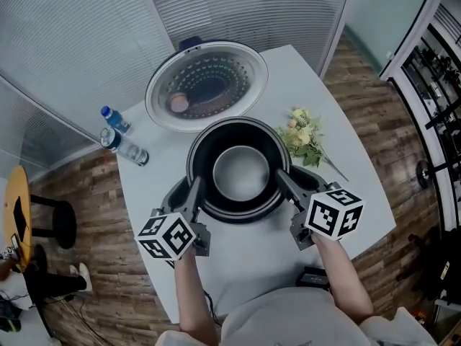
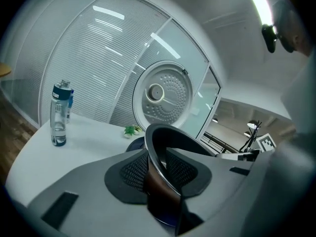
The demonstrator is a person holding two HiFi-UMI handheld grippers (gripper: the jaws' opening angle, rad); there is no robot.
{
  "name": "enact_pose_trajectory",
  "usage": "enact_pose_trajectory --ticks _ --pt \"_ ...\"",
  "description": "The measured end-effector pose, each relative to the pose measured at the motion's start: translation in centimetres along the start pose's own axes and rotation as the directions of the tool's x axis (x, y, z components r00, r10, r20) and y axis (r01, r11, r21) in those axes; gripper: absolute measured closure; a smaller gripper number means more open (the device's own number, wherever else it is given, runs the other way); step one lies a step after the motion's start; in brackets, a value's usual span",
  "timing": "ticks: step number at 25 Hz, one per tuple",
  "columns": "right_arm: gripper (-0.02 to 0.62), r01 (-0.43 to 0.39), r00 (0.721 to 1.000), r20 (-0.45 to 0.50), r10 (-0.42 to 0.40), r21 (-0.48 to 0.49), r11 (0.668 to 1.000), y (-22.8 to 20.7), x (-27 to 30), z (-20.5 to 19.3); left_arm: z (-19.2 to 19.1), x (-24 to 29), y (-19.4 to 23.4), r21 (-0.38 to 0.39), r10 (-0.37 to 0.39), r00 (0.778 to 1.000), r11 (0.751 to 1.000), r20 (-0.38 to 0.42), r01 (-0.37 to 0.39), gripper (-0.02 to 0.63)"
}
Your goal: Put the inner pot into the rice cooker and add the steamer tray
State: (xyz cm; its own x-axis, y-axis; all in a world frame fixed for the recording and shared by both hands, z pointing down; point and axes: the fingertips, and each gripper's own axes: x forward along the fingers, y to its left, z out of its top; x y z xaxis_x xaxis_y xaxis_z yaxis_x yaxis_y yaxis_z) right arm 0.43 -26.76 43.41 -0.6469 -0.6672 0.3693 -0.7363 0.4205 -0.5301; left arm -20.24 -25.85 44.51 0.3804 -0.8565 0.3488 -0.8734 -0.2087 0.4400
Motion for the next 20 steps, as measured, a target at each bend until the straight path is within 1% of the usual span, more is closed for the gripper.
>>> enact_pose_trajectory --ticks 5,11,16,18,20 --pt "0.479 0.023 0.999 -0.044 -0.025 -0.028 0.999 -0.6 0.9 -0.8 -1.2 0.6 0.7 0.113 0.080 0.994 0.991 -0.076 -0.071 0.485" --pt "0.469 0.068 0.991 -0.110 -0.076 -0.078 0.995 -1.7 1.7 -2.0 -2.3 1.4 1.3 0.165 0.124 0.984 0.981 -0.127 -0.102 0.479" --pt "0.468 0.082 0.989 -0.113 -0.097 -0.132 0.988 -1.6 2.0 -2.0 -2.4 1.6 1.5 0.179 0.137 0.982 0.977 -0.130 -0.113 0.472" --pt "0.462 0.097 0.986 -0.117 -0.118 -0.170 0.981 -1.6 2.2 -2.0 -2.5 1.7 1.6 0.207 0.154 0.979 0.970 -0.131 -0.125 0.469" --pt "0.457 0.108 0.984 -0.121 -0.134 -0.201 0.974 -1.7 2.1 -2.2 -2.7 1.7 1.6 0.251 0.181 0.974 0.957 -0.134 -0.143 0.463"
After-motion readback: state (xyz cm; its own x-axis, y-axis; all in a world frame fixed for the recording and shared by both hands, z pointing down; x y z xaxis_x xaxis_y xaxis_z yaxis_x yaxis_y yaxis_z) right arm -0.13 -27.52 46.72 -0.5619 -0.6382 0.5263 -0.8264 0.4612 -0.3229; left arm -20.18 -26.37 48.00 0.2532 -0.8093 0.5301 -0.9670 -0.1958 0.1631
